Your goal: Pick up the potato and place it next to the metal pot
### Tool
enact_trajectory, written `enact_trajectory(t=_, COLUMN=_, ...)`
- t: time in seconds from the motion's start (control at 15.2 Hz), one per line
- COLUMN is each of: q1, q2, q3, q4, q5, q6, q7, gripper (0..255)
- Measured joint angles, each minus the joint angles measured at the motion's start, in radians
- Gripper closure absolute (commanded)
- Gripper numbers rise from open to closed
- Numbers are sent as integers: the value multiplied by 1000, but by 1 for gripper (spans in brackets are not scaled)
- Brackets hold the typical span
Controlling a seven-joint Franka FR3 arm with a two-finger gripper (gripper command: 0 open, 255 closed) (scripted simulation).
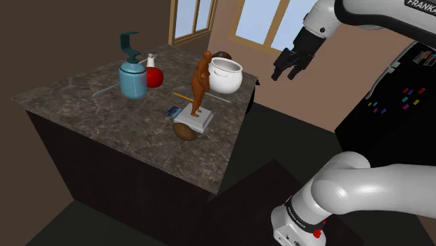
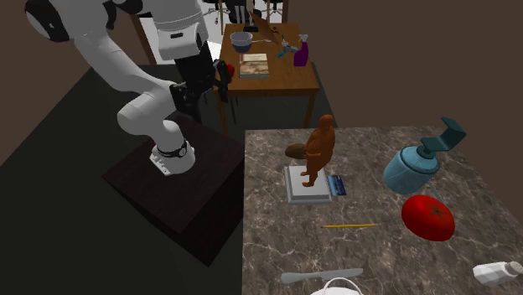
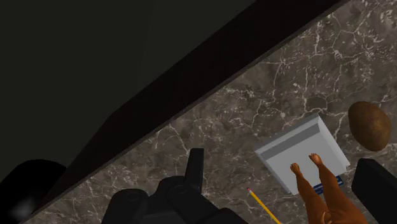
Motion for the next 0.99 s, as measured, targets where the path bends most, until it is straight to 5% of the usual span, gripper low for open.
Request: enact_trajectory(t=0.99, q1=66, q2=309, q3=169, q4=-42, q5=54, q6=278, q7=161, gripper=0)
